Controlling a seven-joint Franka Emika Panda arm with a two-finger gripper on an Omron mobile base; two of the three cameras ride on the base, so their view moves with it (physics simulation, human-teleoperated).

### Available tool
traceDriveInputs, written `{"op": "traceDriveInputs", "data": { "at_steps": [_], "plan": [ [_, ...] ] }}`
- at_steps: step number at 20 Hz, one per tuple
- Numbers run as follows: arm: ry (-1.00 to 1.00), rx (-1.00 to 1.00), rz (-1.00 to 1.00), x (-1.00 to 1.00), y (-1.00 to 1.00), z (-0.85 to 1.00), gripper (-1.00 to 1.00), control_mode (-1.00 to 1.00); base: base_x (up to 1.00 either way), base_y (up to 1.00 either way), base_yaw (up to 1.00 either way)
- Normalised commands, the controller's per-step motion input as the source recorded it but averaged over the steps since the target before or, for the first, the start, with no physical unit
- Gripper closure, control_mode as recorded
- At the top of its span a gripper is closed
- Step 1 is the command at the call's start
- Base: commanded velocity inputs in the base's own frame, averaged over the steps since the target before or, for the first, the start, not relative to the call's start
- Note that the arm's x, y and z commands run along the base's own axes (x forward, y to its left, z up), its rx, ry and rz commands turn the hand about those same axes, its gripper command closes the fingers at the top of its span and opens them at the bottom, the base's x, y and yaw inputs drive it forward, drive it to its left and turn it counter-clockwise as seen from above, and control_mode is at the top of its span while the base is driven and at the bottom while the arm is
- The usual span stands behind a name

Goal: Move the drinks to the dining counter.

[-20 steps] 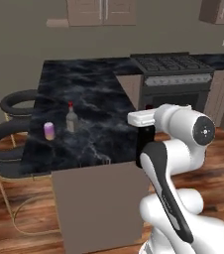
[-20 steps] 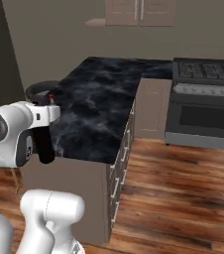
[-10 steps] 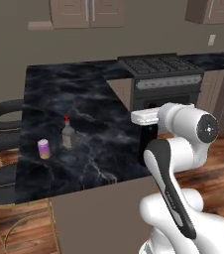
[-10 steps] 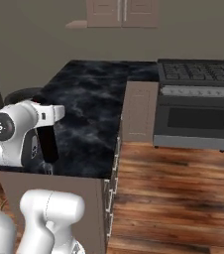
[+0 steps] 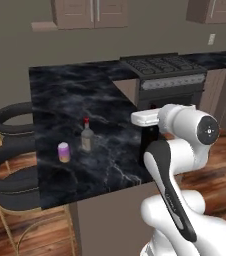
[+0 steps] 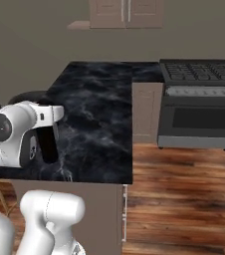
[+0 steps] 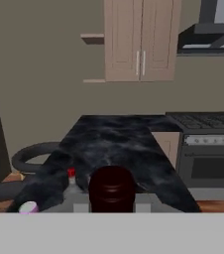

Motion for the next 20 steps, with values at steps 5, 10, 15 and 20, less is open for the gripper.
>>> {"op": "traceDriveInputs", "data": {
  "at_steps": [5,10,15,20],
  "plan": [
    [0.0,0.0,0.0,0.0,0.0,0.0,1.0,1.0,0.62,-0.08,0.0],
    [0.0,0.0,0.0,0.0,0.0,0.0,1.0,1.0,0.48,-0.01,0.01],
    [0.0,0.0,0.0,0.0,0.0,0.0,1.0,1.0,0.41,0.0,0.04],
    [0.0,0.0,0.0,0.0,0.0,0.0,1.0,1.0,0.47,0.0,0.05]
  ]
}}
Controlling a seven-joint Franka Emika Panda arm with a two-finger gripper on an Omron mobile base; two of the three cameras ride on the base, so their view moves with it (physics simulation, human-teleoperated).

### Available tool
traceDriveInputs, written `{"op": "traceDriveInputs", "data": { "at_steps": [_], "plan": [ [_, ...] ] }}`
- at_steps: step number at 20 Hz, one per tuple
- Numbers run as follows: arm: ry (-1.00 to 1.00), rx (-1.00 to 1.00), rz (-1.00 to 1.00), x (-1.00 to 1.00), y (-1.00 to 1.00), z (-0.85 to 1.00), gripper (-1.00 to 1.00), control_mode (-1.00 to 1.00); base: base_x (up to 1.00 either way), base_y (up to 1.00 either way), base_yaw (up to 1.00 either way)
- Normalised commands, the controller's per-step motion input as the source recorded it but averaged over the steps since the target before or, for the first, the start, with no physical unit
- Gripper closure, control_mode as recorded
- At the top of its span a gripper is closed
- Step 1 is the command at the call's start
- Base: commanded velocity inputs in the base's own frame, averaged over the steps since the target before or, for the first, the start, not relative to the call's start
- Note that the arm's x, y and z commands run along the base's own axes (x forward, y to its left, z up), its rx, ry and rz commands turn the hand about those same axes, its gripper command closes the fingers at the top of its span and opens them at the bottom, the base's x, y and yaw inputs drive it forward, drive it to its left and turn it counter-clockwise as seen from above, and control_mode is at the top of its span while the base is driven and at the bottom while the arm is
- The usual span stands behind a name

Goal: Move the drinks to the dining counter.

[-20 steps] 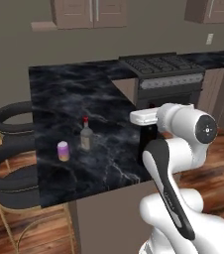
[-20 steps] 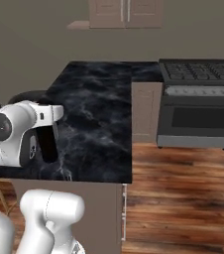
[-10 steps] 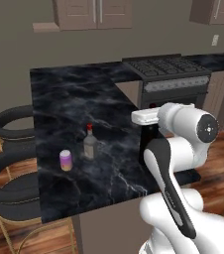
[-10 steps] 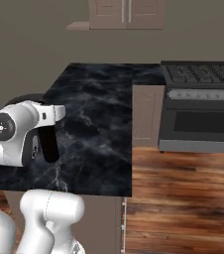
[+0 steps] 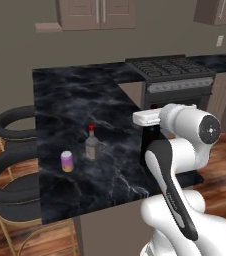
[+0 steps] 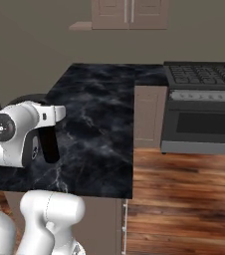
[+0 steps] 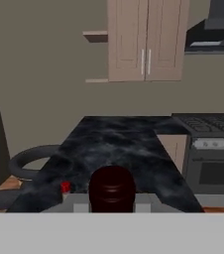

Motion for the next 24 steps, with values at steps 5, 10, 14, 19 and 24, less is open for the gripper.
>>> {"op": "traceDriveInputs", "data": {
  "at_steps": [5,10,14,19,24],
  "plan": [
    [0.0,0.0,0.06,0.35,0.0,-0.03,1.0,-1.0,0.22,0.0,0.02],
    [0.02,0.0,0.2,0.59,-0.04,-0.15,1.0,-1.0,0.0,0.0,0.0],
    [0.0,0.0,0.16,0.49,-0.01,-0.32,1.0,-1.0,0.0,0.0,0.0],
    [0.0,0.01,0.16,0.35,0.0,-0.4,1.0,-1.0,0.0,0.0,0.0],
    [-0.01,0.05,0.15,0.24,0.0,-0.36,1.0,-1.0,0.0,0.0,0.0]
  ]
}}
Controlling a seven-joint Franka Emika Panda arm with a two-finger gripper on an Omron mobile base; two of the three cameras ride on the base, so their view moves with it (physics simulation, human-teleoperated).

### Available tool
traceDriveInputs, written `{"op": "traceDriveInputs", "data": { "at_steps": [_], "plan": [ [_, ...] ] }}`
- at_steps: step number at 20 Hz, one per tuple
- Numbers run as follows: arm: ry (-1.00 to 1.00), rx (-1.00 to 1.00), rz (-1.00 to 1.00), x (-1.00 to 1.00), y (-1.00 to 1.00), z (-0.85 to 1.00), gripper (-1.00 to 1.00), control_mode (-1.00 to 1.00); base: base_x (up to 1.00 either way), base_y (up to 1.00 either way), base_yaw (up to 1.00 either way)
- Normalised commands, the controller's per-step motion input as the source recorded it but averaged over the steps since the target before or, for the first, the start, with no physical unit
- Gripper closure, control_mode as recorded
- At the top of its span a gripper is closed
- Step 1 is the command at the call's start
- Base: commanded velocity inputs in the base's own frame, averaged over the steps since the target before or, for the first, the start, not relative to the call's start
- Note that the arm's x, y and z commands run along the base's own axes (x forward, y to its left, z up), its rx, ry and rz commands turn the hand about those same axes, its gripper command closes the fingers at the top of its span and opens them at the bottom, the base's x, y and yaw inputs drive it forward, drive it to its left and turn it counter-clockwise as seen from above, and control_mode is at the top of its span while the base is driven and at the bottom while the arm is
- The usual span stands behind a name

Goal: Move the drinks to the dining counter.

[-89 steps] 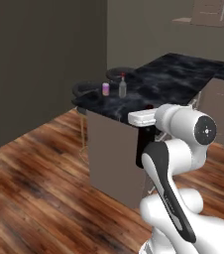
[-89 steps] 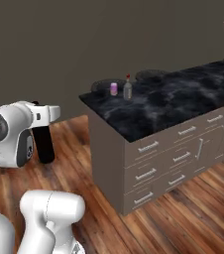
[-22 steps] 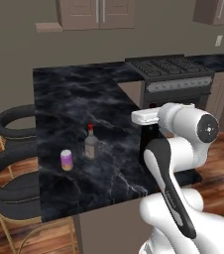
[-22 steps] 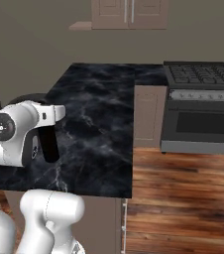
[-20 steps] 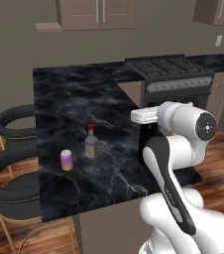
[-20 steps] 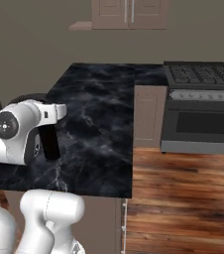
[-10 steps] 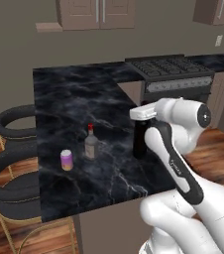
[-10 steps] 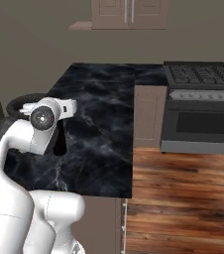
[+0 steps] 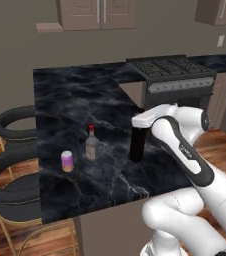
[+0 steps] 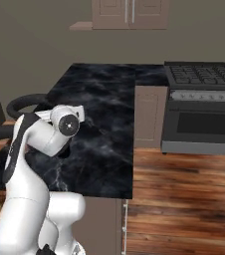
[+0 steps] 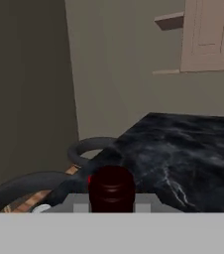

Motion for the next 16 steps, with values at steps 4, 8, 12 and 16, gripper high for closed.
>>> {"op": "traceDriveInputs", "data": {
  "at_steps": [4,8,12,16],
  "plan": [
    [-0.09,0.03,0.13,0.18,0.0,-0.32,1.0,-1.0,0.0,0.0,0.0],
    [-0.09,0.0,0.11,0.24,0.01,-0.26,1.0,-1.0,0.0,0.0,0.0],
    [0.0,0.0,0.07,0.25,0.03,-0.13,1.0,-1.0,0.0,0.0,0.0],
    [0.0,0.0,0.04,0.26,0.15,-0.04,1.0,-1.0,0.0,0.0,0.0]
  ]
}}
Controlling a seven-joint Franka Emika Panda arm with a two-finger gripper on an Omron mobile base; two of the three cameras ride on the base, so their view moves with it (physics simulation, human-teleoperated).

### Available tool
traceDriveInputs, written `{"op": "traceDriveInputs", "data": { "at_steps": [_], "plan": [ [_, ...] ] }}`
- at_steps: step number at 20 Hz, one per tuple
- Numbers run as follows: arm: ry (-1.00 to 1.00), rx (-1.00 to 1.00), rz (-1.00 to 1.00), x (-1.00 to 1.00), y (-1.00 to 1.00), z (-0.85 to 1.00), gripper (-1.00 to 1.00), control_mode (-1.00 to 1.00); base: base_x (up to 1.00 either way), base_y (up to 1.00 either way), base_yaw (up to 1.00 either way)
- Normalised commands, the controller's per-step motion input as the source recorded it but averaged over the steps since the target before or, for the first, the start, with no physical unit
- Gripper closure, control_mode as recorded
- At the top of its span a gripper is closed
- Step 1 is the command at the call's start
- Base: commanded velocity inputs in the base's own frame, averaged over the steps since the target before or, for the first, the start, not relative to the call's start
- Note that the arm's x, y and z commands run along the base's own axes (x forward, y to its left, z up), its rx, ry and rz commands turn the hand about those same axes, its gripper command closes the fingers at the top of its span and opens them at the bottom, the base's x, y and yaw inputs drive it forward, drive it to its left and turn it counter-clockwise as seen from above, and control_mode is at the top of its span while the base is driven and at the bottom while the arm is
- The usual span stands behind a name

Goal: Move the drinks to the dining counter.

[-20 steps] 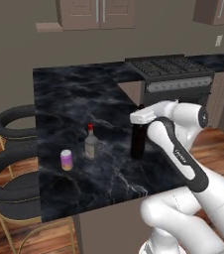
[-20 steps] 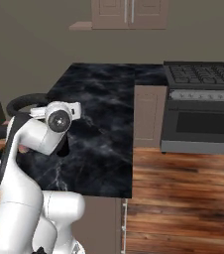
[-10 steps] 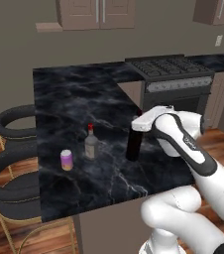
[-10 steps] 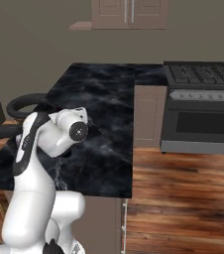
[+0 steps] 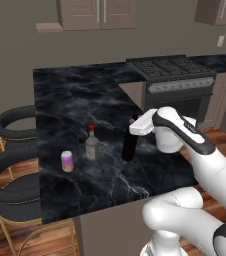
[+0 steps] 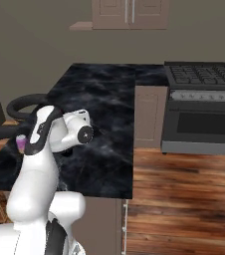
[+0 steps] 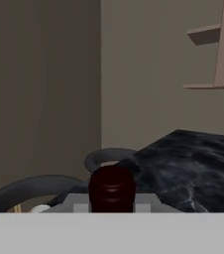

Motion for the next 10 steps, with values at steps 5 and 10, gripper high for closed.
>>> {"op": "traceDriveInputs", "data": {
  "at_steps": [5,10],
  "plan": [
    [0.0,0.0,0.03,0.23,0.13,-0.19,1.0,-1.0,0.0,0.0,0.0],
    [0.0,0.0,0.03,0.16,0.06,-0.27,1.0,-1.0,0.0,0.0,0.0]
  ]
}}
